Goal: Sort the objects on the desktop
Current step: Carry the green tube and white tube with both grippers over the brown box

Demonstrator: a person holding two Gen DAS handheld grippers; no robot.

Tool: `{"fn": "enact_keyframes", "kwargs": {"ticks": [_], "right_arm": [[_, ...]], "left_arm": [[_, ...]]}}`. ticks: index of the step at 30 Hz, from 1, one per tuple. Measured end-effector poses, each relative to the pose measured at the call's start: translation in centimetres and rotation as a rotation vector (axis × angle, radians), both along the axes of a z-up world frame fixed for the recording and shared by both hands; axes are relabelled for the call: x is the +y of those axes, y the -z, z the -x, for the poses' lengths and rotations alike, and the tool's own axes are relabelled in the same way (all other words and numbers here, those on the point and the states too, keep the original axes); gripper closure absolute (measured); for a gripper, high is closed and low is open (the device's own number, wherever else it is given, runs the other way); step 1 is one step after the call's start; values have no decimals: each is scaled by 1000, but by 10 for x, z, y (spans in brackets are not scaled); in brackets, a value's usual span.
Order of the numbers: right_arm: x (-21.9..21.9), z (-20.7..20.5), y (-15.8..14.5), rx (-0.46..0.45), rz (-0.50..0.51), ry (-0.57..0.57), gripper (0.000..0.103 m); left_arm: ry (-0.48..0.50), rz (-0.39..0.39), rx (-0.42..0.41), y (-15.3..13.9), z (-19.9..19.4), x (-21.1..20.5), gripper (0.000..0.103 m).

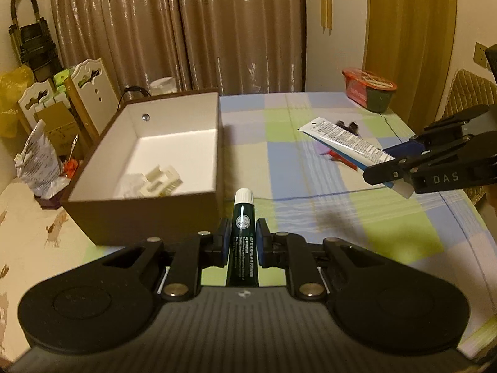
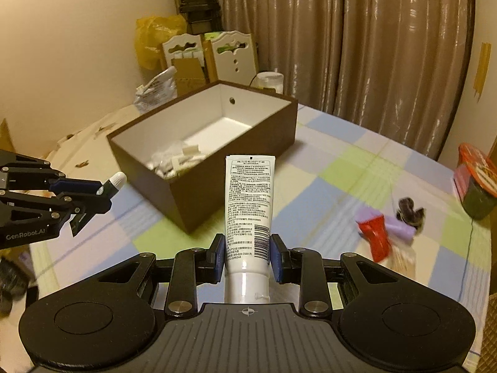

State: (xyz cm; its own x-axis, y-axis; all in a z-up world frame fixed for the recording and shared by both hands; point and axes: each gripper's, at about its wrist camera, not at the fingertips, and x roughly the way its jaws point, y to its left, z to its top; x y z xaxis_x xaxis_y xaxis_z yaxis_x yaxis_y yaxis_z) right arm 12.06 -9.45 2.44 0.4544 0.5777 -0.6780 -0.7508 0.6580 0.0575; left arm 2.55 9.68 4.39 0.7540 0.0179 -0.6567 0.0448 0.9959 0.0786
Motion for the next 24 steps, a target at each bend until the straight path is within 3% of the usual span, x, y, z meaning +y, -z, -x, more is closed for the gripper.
{"fn": "enact_keyframes", "kwargs": {"ticks": [13, 24], "right_arm": [[126, 4, 3, 41, -9, 173, 74], [168, -17, 0, 27, 33, 130, 74]], "left_arm": [[175, -11, 23, -1, -31, 140, 90], [130, 32, -2, -2, -49, 190, 90]]}}
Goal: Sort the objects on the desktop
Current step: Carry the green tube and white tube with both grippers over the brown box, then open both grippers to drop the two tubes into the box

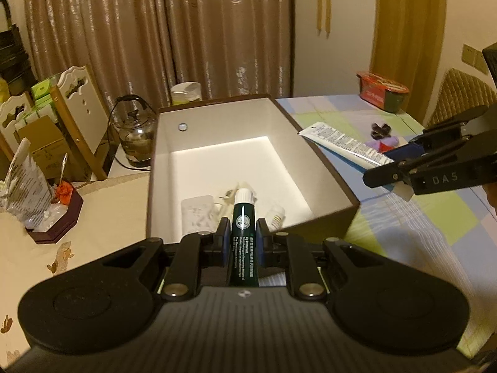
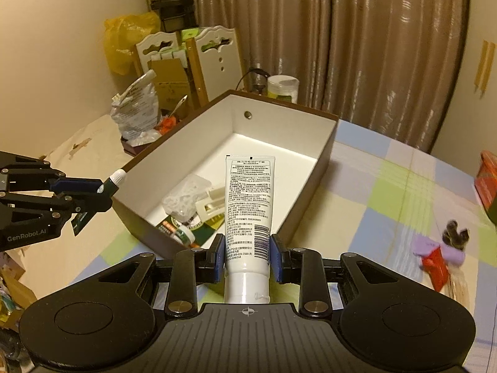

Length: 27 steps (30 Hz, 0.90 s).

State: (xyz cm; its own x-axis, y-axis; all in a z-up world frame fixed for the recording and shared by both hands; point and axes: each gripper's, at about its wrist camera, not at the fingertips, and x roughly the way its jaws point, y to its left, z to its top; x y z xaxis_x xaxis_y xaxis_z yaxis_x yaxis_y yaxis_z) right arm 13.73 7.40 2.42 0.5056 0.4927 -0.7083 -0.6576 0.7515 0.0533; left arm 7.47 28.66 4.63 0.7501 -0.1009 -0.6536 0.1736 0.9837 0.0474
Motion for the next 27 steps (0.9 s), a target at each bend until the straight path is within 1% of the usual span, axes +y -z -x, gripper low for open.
{"fn": "enact_keyframes", "kwargs": {"ticks": [6, 9, 14, 20, 27], "right_arm": [[17, -22, 1, -4, -8, -41, 74], [23, -34, 3, -8, -17, -52, 74], [37, -52, 9, 10, -28, -64, 74], [54, -71, 26, 54, -27, -75, 74], [67, -89, 43, 88, -9, -82, 74]], "left_arm": [[-21, -4, -7, -1, -23, 3, 90], [-21, -6, -13, -1, -40, 1, 90], [-13, -12, 7, 4, -76, 2, 90], [-2, -35, 60, 23, -118, 7, 90], [2, -44, 111, 46, -139, 12, 89]]}}
